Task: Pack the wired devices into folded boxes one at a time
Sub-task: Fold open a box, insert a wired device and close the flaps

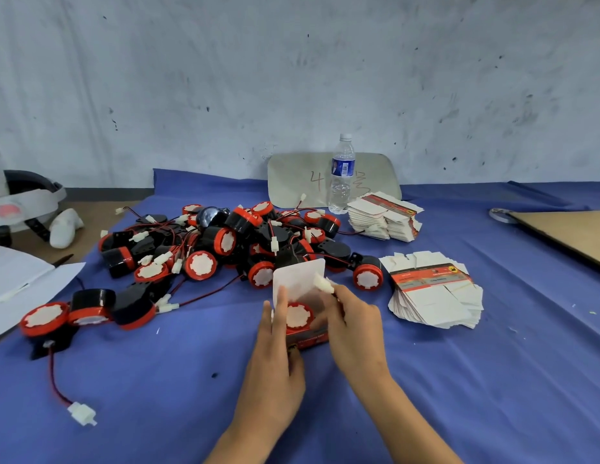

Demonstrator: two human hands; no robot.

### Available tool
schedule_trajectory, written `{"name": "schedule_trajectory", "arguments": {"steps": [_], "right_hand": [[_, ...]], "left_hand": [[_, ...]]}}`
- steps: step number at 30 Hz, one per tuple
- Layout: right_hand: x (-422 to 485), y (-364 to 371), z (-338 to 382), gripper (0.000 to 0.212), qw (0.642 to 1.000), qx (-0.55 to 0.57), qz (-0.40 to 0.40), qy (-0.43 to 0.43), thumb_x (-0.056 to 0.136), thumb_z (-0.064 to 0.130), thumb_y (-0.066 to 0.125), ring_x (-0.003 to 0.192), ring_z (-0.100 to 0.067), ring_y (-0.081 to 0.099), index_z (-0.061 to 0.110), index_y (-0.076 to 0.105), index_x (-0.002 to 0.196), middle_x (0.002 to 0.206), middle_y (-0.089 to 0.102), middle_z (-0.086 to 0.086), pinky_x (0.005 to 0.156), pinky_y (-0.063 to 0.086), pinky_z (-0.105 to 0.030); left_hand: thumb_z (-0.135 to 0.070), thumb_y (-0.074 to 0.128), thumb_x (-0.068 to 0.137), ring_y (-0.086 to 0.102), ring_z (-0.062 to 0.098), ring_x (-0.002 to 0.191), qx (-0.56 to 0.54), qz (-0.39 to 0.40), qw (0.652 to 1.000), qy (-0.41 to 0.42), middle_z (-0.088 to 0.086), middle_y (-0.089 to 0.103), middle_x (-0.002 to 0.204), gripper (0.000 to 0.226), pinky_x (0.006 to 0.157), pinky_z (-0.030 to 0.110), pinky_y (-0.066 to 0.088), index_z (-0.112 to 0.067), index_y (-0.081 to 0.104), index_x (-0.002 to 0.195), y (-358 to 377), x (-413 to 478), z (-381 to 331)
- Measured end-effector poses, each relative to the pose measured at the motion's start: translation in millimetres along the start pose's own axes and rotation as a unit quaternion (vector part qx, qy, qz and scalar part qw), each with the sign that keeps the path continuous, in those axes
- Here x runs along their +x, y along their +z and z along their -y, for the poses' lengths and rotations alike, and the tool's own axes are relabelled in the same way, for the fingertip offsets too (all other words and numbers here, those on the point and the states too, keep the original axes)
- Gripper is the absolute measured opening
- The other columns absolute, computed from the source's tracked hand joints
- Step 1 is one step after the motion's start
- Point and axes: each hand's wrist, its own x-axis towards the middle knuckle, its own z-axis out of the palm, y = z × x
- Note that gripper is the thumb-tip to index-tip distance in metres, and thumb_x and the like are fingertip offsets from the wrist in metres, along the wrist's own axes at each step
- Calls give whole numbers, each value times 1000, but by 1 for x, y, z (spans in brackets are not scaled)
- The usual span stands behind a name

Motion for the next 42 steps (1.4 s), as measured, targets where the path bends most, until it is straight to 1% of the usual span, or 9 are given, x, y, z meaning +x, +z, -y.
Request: {"name": "schedule_trajectory", "arguments": {"steps": [4, 10, 13, 18, 22, 26, 35, 38, 42], "right_hand": [[0, -3, 5, 27, 991, 131, -15, 34, 102, 25, 47, 64, -3, 65, 36, 58, 80, 65, 71, 10, 56, 46, -16], [1, -10, 6, 28, 1000, -14, -27, -3, 98, 24, 53, 72, -16, 63, 32, 65, 123, 79, 72, -3, 61, 46, -26], [4, -25, 9, 10, 972, -155, -159, -73, 87, 19, 71, 61, -26, 54, 15, 73, 79, 59, 59, -4, 44, 26, -23], [10, -33, 7, 39, 985, -127, -101, -55, 91, 18, 63, 53, -23, 36, 18, 40, 59, 59, 44, -3, 47, 21, -28], [6, -21, 6, 10, 982, -167, -14, -90, 90, 18, 58, 70, -21, 47, 13, 67, 87, 72, 46, 2, 57, 33, -31], [7, -17, 4, 25, 969, -241, 40, -30, 90, 28, 50, 92, -20, 55, 30, 65, 111, 94, 58, 1, 61, 34, -29], [10, -7, -2, 55, 918, -373, 130, -46, 96, 65, 24, 83, -27, 59, 22, 56, 83, 92, 64, -2, 54, 25, -31], [15, -8, -1, 63, 910, -385, 151, -33, 86, 76, 22, 69, -25, 47, 21, 40, 63, 86, 61, -3, 49, 22, -30], [17, -8, 3, 74, 918, -357, 165, -43, 77, 80, 14, 76, -27, 55, 18, 53, 76, 89, 62, -6, 57, 31, -32]], "left_hand": [[-5, 51, 94, 49, 6, 108, 39, 6, 999, 12, -15, -19, 159, 100, 77, 23, 47, -76, -9, 130, 0, 0, -3], [-21, 50, 97, 38, 14, 134, 109, 46, 993, -15, -25, -36, 145, 70, 77, 16, 45, -74, 8, 118, 5, -1, -2], [-22, 49, 98, 40, 15, 132, 105, 29, 994, -23, -26, -25, 148, 55, 80, 17, 44, -63, 29, 131, 5, 0, -4], [-23, 48, 99, 34, 13, 138, 116, 11, 993, -18, -22, -17, 154, 44, 85, 16, 42, -44, 41, 137, 6, 3, 0], [-19, 52, 97, 26, 15, 144, 106, 15, 994, -4, -21, -14, 154, 43, 100, 25, 43, -38, 46, 135, 4, 5, 2], [-17, 56, 94, 39, 19, 136, 95, 12, 995, 2, -11, 4, 162, 41, 95, 32, 48, -35, 48, 131, 3, 5, -1], [-17, 51, 97, 40, 19, 135, 134, 26, 991, 3, -11, -3, 161, 51, 94, 34, 49, -40, 37, 140, 1, 4, -2], [-19, 46, 99, 35, 17, 138, 164, 31, 986, 1, -11, -20, 160, 54, 92, 32, 49, -37, 28, 147, 2, 4, -3], [-5, 41, 96, 13, 16, 147, 172, 26, 984, 32, -12, -46, 147, 77, 98, 25, 44, -40, 0, 151, 4, 1, -2]]}}
